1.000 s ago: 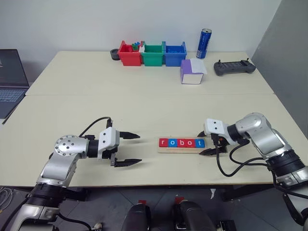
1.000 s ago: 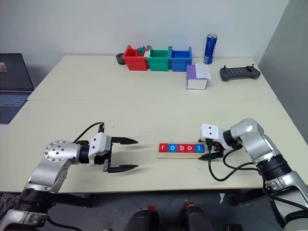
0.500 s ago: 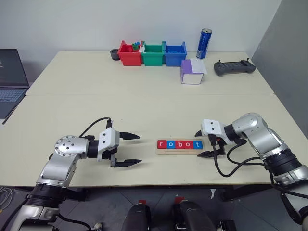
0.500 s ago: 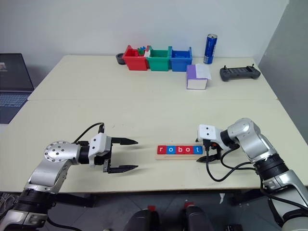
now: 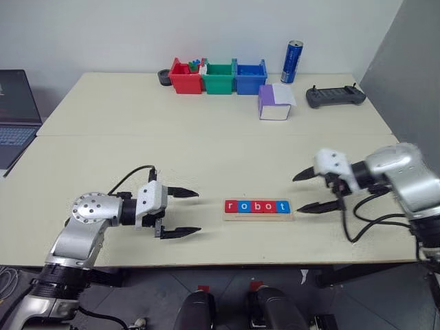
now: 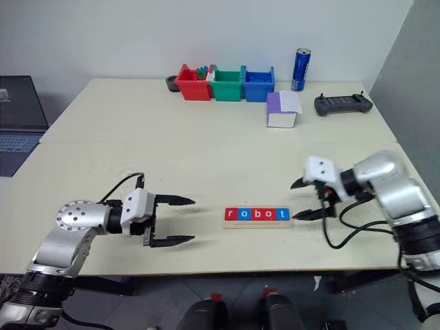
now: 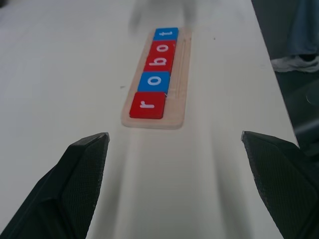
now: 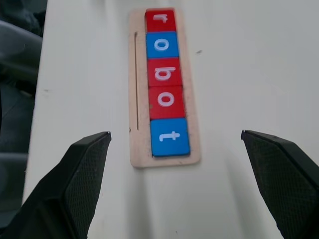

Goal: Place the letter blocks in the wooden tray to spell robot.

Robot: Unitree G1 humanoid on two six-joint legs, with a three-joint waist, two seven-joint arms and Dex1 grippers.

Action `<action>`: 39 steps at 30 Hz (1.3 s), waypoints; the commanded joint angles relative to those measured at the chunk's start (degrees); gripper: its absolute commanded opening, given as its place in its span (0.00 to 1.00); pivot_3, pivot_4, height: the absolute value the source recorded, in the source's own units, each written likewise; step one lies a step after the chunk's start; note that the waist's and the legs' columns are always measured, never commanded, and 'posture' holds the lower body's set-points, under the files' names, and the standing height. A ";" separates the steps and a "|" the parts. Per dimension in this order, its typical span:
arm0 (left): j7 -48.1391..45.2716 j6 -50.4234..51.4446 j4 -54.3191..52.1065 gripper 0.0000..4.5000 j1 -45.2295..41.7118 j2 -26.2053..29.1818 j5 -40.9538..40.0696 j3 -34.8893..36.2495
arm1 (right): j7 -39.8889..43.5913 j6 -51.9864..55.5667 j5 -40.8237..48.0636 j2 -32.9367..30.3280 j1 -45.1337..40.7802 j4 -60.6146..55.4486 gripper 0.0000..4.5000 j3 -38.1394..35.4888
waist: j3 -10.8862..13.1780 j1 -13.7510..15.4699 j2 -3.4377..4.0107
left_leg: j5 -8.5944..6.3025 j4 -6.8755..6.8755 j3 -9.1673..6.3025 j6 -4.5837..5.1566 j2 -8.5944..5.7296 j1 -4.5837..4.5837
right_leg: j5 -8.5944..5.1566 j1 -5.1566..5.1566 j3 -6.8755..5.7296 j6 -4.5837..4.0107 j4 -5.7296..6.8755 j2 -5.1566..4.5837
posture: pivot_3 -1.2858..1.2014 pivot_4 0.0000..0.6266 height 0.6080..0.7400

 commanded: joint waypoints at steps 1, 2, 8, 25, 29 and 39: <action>0.17 4.04 -4.27 1.00 2.81 4.05 -3.95 6.10 | 4.35 -3.11 5.78 -4.94 4.59 0.72 0.99 -8.93 | 0.00 0.02 0.00 | 0.00 -0.02 -0.01 0.00 0.00 0.00 | 0.00 0.00 0.00 0.00 -0.02 0.00 | 0.52 0.24 1.00; 0.50 5.48 -5.05 1.00 3.59 5.13 -4.76 7.48 | 5.13 -4.68 6.51 -6.20 6.02 1.93 0.99 -10.74 | 0.00 0.01 0.00 | 0.00 -0.03 0.01 0.00 -0.01 0.02 | 0.00 0.02 0.00 0.00 -0.03 0.00 | 0.52 0.24 1.00; -0.62 11.42 -6.19 1.00 5.06 9.85 -10.11 14.59 | 7.80 -8.04 12.73 -12.85 11.53 6.86 0.99 -14.31 | 0.00 -0.07 0.01 | 0.00 -0.02 0.02 0.01 0.00 0.09 | -0.01 0.03 0.00 0.00 0.01 -0.01 | 0.52 0.24 1.00; 3.33 13.63 -9.48 1.00 4.73 6.24 -9.18 11.76 | 7.66 -10.60 13.13 -11.50 6.08 13.08 0.99 -10.44 | 0.00 0.05 0.03 | 0.00 -0.05 0.06 0.00 0.01 0.09 | -0.01 0.04 0.02 0.01 -0.01 -0.01 | 0.52 0.24 1.00; 3.06 11.67 -8.70 1.00 2.61 3.68 -9.10 10.82 | 7.80 -11.50 13.10 -11.36 4.43 14.45 0.99 -9.23 | 0.00 0.10 0.03 | 0.00 -0.04 0.06 0.00 0.00 0.10 | -0.01 0.05 0.02 0.01 0.00 -0.01 | 0.52 0.24 1.00; 2.88 11.63 -7.23 1.00 0.96 2.72 -8.53 10.15 | 7.80 -13.48 13.38 -11.89 2.42 17.02 0.99 -7.58 | 0.00 0.06 0.03 | 0.00 -0.04 0.06 0.00 0.00 0.09 | -0.01 0.05 0.03 0.01 -0.01 0.00 | 0.52 0.24 1.00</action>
